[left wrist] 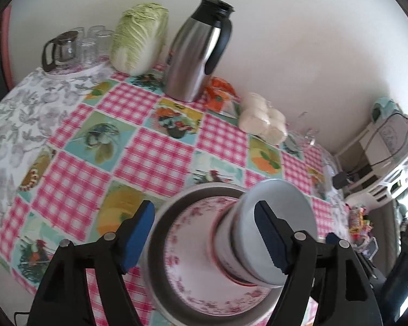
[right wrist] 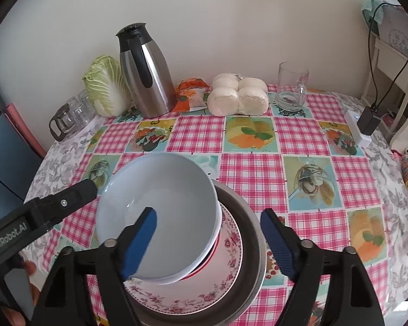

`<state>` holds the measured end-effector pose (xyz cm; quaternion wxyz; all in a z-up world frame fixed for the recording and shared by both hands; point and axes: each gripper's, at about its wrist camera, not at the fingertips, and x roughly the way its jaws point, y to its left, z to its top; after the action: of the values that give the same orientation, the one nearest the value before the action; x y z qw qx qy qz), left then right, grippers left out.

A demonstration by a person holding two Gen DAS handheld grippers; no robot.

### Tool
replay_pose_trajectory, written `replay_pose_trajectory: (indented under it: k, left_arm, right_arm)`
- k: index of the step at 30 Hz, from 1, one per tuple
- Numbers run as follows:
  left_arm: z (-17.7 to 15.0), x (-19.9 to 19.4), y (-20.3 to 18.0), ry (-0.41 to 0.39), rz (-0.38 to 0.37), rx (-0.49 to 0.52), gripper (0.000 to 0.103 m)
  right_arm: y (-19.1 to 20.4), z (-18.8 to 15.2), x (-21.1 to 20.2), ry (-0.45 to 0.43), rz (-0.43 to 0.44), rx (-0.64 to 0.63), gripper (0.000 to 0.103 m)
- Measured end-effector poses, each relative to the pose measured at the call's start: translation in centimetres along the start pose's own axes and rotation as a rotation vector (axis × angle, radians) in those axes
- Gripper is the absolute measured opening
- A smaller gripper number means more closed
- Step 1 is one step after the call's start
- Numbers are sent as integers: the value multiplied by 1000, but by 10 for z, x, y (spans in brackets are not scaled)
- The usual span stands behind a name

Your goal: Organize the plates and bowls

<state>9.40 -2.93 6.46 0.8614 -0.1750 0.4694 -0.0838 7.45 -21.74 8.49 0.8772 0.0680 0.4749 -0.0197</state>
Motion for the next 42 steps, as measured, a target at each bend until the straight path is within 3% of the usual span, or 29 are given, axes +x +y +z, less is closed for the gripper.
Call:
replay_pose_trajectory:
  k: [2,7,11,29,38,42]
  left_arm:
    - [0,0,3,-9,29,4,86]
    - [0,-4,8,-34,78,16,91]
    - [0,-6,10,-52,129,38,103]
    - [-18,-26,12,-102,161,111,103]
    - [-44,-41,7,-119,165,193,103]
    - [-56,-41,7,-89,169,202,103]
  right_arm:
    - [-1,0,-1,-5,-8,-1,88]
    - [-2,0,-2,-8,-14,1,102]
    - [-2,0,-2,-2,-16,0,103]
    - [1,-19,-22,-56,-43,-7,103]
    - [-7,-43,-35,-74,-51,5,103]
    - [-12,-53,-38,-75,-61,10,103]
